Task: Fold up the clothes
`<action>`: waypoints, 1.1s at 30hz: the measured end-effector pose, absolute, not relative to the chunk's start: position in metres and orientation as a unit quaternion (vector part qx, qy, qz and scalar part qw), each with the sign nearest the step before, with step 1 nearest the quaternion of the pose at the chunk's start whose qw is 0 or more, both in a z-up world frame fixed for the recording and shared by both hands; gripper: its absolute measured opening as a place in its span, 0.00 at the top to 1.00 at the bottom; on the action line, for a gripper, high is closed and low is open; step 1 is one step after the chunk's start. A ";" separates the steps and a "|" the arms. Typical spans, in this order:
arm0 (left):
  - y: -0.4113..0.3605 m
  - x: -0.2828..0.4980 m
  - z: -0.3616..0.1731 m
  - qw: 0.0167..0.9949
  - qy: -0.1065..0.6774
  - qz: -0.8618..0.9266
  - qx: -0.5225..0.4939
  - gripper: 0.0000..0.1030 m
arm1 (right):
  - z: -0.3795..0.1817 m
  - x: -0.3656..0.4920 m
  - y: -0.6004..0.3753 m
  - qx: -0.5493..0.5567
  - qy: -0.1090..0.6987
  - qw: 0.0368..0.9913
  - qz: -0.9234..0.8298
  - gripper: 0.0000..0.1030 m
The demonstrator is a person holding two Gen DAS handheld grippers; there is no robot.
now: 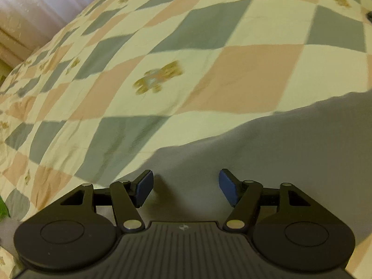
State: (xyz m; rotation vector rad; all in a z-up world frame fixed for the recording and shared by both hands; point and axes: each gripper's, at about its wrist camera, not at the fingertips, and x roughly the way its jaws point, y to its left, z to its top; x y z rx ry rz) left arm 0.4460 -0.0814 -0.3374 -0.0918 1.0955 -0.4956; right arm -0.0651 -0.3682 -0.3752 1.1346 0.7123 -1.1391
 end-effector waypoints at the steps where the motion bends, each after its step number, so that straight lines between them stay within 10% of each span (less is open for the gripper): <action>1: -0.069 0.452 -0.351 0.811 0.537 -0.223 -0.069 0.94 | -0.375 -0.056 -0.367 0.494 0.317 0.643 -0.491 0.35; 8: -0.051 0.463 -0.373 0.780 0.553 -0.239 -0.168 0.74 | -0.358 0.037 -0.302 0.302 0.424 0.778 -0.351 0.36; 19: -0.060 0.464 -0.370 0.784 0.545 -0.273 -0.121 0.84 | -0.376 0.149 -0.134 -0.075 0.469 0.875 -0.090 0.57; 25: -0.057 0.464 -0.369 0.786 0.533 -0.294 -0.108 1.00 | -0.396 0.163 -0.123 -0.141 0.477 0.864 -0.084 1.00; 33: -0.031 0.436 -0.338 0.801 0.468 -0.358 -0.102 1.00 | -0.363 0.147 -0.126 -0.131 0.448 0.879 -0.102 1.00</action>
